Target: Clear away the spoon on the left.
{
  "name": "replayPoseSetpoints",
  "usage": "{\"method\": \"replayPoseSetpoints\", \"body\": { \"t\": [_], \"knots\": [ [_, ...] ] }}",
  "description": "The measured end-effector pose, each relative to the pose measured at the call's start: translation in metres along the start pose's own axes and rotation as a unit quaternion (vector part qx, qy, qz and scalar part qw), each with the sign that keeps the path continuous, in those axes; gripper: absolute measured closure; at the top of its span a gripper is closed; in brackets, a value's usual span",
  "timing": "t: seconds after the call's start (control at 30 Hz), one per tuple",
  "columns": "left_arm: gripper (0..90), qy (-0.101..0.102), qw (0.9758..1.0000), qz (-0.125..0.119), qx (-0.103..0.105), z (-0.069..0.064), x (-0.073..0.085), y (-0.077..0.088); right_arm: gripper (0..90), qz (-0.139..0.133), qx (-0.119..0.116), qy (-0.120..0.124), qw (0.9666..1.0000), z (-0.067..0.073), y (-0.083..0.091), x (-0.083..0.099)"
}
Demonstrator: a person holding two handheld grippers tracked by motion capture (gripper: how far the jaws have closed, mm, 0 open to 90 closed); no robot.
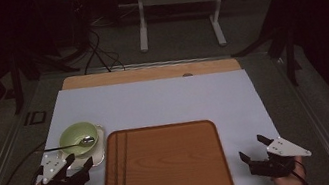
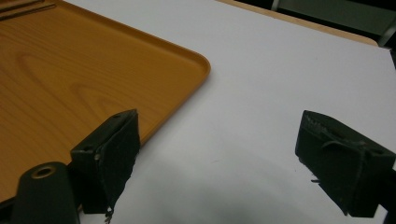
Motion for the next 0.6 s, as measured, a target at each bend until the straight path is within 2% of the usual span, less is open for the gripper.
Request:
{"method": "replayPoseSetpoints", "body": {
  "t": [0.4,0.6],
  "knots": [
    [37.6,0.015,0.9997,-0.009,-0.018,0.015,0.0,0.004,13.8,0.0,-0.001,0.001,1.0,0.001,0.0,0.0],
    [43.0,0.02,0.9993,-0.003,-0.031,0.026,0.001,0.0,13.8,0.001,-0.001,0.001,1.0,0.001,0.0,0.0]
  ]
}}
Point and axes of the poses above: each handheld gripper's, and its own axes: y roughly backward along the jaws, x roughly out of its underside, z roughly to its left, the point moved 4 cm from there along -y, roughly forward along the jaws, and after that the axes turned 11 degrees about z, right-handed, at the moved point
